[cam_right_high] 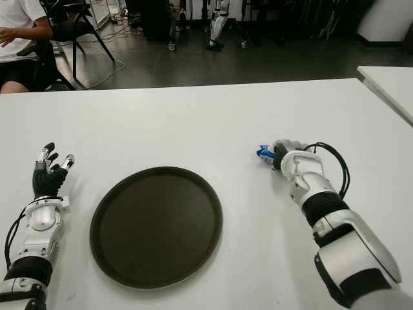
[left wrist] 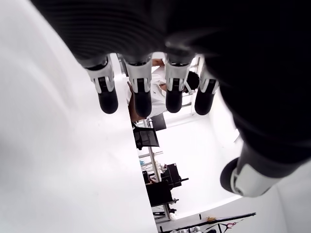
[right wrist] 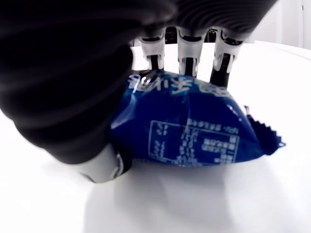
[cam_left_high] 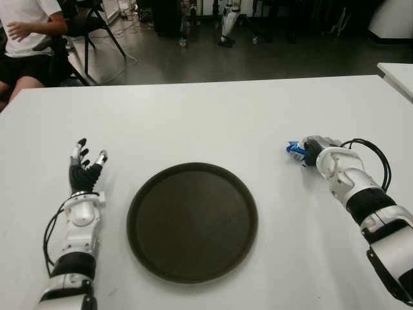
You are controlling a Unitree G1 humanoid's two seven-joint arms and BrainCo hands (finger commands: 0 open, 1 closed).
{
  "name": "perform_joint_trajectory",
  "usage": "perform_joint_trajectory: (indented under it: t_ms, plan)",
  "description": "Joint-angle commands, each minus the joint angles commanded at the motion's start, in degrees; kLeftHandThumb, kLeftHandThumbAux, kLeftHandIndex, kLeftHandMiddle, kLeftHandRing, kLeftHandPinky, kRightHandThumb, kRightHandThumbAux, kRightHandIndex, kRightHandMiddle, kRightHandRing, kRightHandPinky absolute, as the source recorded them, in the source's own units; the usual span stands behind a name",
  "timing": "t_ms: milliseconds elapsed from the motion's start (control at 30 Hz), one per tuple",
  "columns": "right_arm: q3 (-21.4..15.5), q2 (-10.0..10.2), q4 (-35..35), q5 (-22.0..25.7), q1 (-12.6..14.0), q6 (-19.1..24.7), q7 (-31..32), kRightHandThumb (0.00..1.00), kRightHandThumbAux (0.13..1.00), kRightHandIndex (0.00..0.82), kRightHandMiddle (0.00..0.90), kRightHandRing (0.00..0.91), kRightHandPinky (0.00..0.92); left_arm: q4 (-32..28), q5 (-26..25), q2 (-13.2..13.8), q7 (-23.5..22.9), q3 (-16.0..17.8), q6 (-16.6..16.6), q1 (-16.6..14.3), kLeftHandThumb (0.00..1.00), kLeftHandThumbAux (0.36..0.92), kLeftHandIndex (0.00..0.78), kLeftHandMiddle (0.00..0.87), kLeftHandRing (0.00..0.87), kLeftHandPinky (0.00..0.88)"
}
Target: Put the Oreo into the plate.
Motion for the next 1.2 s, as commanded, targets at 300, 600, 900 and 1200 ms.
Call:
perform_joint_trajectory:
  t_ms: [300,600,900,1200]
  plan:
    - [0.13,-0.04,-0.09,-0.29,-0.15,0.26,0.2,0.689,0.739,0.412,0.154,0.15,0.152,-1.09,0.48,0.03,0.34,-0.28,0.69,0.42,0.262,0.626,0.056,0.089,0.062,0.027]
    - [0.07,0.1,-0.17,-0.2,-0.23,1.07,0.61,0.689,0.739,0.412,0.132,0.129,0.143,-1.89,0.5,-0.07,0.45,-0.26,1.66,0.58,0.251,0.622,0.055,0.091,0.064,0.025]
    - [-0.26,0.12,-0.35,0.01,-0.1,1.21,0.8,0.689,0.739,0.411,0.138,0.13,0.138,-1.76,0.3,-0.14,0.34,-0.15,1.8,0.48,0.264,0.64,0.062,0.09,0.064,0.034]
    - [-0.42,0.0,-0.71,-0.32,0.33,0.95,-1.06,0.688,0.739,0.41,0.146,0.145,0.146,-1.91,0.25,-0.19,0.06,-0.25,1.47,0.54,0.251,0.658,0.056,0.089,0.064,0.036]
